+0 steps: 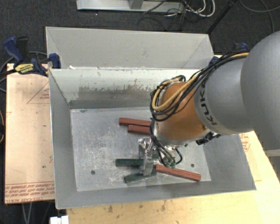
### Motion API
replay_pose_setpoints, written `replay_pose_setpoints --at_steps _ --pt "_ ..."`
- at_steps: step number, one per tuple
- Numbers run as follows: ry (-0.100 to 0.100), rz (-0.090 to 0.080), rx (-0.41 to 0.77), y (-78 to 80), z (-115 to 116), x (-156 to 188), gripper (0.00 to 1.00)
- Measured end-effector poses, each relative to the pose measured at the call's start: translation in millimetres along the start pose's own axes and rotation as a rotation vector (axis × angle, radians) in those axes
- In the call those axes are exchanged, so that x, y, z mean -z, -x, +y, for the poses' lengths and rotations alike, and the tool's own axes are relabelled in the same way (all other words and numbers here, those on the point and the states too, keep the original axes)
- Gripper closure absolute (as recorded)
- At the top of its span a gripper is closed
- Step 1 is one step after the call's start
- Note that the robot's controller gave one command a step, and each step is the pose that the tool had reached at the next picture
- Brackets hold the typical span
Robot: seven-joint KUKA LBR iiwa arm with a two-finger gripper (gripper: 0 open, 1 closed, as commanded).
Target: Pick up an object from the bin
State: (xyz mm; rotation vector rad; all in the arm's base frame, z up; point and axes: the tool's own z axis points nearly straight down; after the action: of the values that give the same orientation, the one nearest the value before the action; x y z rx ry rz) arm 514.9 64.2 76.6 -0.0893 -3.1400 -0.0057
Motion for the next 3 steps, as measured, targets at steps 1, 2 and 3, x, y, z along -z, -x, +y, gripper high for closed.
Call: replay_pose_setpoints --at_steps 1,2,3 --pt "-0.001 -0.011 0.034 12.0 18 150 1.0" --pt "-0.002 -0.003 0.032 10.5 17 145 0.0" --pt "-0.004 0.001 0.272 77.4 -28 52 0.0"
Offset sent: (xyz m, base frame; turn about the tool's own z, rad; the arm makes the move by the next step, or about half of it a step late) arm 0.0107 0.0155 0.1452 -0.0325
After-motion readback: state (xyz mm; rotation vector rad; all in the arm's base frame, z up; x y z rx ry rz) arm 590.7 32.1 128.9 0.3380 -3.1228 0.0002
